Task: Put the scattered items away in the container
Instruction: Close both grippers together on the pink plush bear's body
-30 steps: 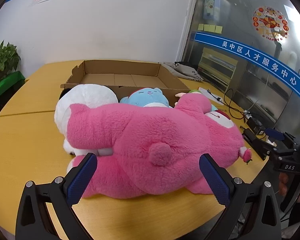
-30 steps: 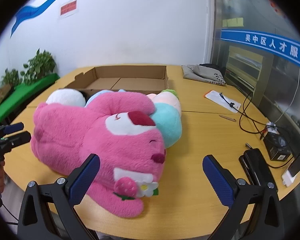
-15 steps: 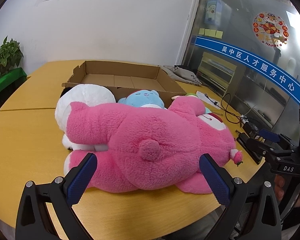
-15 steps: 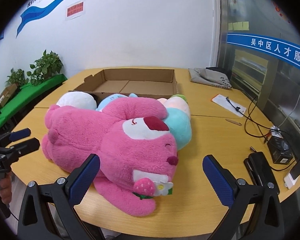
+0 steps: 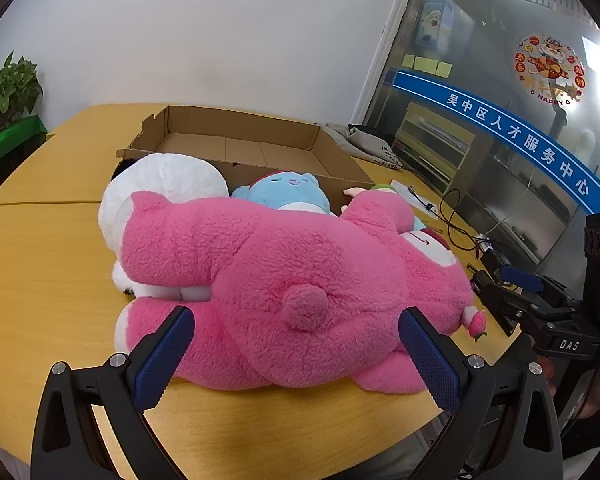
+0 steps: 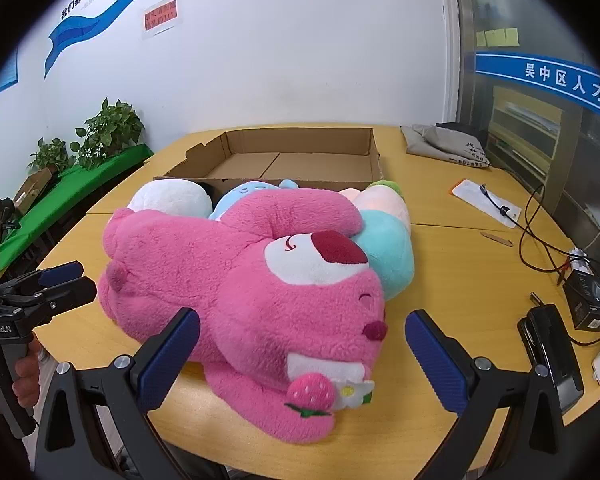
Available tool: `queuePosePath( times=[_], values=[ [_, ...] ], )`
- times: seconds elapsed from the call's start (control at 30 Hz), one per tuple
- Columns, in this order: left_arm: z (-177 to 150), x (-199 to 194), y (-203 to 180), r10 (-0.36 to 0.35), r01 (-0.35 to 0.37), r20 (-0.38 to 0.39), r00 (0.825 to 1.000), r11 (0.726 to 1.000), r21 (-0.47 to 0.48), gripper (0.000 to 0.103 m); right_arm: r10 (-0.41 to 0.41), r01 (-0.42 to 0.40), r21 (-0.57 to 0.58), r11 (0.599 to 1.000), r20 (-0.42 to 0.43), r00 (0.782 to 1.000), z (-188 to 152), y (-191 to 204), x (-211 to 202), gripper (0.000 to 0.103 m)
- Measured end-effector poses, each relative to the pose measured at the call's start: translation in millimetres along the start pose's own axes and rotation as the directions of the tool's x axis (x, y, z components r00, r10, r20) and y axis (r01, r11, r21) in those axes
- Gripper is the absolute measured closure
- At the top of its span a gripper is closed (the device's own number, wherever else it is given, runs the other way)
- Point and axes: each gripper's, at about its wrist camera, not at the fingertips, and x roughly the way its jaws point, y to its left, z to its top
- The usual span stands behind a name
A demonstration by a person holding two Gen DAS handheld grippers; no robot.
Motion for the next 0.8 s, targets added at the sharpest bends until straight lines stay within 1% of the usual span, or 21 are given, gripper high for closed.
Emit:
queuePosePath(
  times=[0.2,0.3,0.43,0.53,0.67,0.7,0.73,0.77,0.8],
  values=[
    [7,12,4,-0.036,0.036,-0.020,0.999,0.999,-0.003,0.000,0.040,-0.040,0.002,0.999,-0.030,0.999,5,-5,17,0.000],
    [9,22,8,-0.052,0.052,-0.039,0.998,0.999,-0.001,0.000,0.032,-0.031,0.011,0.999,-0.036,0.999,6,-7,24,0.000],
    [7,40,13,-0.057,0.057,-0.092,0.994,0.998,-0.002,0.000,0.012,-0.011,0.013,1.000,-0.065,0.998,7,-10,39,0.000],
    [0,54,20,-0.044,0.044,-0.127,0.991,0.999,-0.007,0.000,0.024,-0.024,0.010,1.000,-0.088,0.996,5,-11,55,0.000],
    [-6,65,30,-0.106,0.099,-0.149,0.983,0.994,-0.054,0.001,0.066,-0.063,0.037,0.997,-0.096,0.993,1,-14,70,0.001],
    [-7,66,31,-0.116,0.108,-0.151,0.982,0.993,-0.056,0.005,0.065,-0.062,0.034,0.997,-0.095,0.993,0,-14,73,0.001],
    [-7,67,31,-0.124,0.116,-0.152,0.981,0.992,-0.057,0.011,0.060,-0.059,0.020,0.998,-0.095,0.994,0,-12,74,0.003],
    [-7,67,32,-0.127,0.120,-0.153,0.980,0.991,-0.056,0.014,0.054,-0.054,-0.001,0.999,-0.094,0.994,0,-11,75,0.006],
    [-8,67,32,-0.130,0.124,-0.151,0.980,0.991,-0.050,0.020,0.046,-0.048,-0.022,0.999,-0.093,0.995,-1,-9,76,0.008]
  ],
)
